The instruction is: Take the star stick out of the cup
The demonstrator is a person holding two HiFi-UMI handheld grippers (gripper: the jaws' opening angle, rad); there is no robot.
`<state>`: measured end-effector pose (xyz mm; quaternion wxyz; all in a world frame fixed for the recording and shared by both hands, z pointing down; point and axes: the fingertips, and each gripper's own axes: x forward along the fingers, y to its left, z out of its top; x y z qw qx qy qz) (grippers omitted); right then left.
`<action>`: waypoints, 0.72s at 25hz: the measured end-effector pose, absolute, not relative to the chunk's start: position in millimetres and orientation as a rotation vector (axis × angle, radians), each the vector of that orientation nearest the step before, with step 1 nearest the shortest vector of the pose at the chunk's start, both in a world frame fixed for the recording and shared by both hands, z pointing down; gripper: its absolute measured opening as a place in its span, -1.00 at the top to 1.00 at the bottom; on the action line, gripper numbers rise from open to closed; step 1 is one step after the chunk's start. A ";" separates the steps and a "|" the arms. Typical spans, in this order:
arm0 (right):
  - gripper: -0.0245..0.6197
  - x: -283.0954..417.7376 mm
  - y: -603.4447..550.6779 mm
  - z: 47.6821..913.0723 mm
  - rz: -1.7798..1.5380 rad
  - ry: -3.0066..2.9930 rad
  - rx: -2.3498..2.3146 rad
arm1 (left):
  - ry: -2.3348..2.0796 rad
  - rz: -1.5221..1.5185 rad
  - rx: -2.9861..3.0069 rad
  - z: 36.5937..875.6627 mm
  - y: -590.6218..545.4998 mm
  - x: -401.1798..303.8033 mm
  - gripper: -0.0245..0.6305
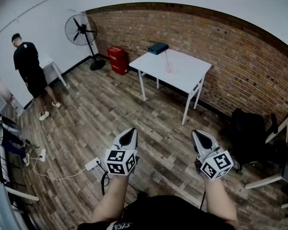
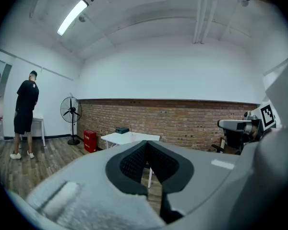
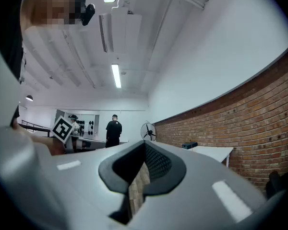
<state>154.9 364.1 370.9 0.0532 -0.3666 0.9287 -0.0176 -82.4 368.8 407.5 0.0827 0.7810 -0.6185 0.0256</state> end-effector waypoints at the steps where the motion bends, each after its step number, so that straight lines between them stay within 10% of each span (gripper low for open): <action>1: 0.93 158.0 366.0 371.0 -0.052 2.823 -1.116 | -1.845 0.078 2.334 407.5 369.9 -79.2 0.91; 18: 0.92 192.6 415.4 413.7 -0.297 2.841 -1.019 | -1.776 0.116 2.325 435.1 408.2 -8.9 0.91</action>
